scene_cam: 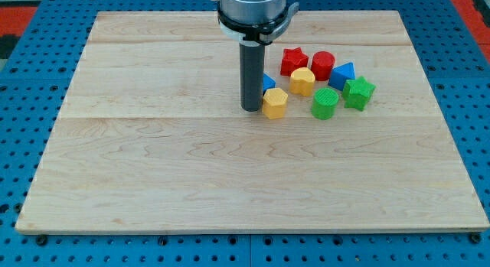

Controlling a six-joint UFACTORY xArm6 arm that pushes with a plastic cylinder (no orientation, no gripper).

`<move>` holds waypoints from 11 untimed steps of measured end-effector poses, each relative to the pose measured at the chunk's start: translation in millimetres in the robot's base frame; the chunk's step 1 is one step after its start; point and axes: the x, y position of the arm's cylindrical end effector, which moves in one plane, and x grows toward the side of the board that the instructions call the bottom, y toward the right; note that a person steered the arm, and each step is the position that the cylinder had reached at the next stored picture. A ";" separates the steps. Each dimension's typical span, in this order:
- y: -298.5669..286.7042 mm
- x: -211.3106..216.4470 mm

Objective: Slide the yellow hexagon to the left of the green circle

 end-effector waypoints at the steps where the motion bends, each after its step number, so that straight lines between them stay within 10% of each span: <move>1: -26.8 -7.7; 7: 89.5 60.5; 11: 133.6 31.0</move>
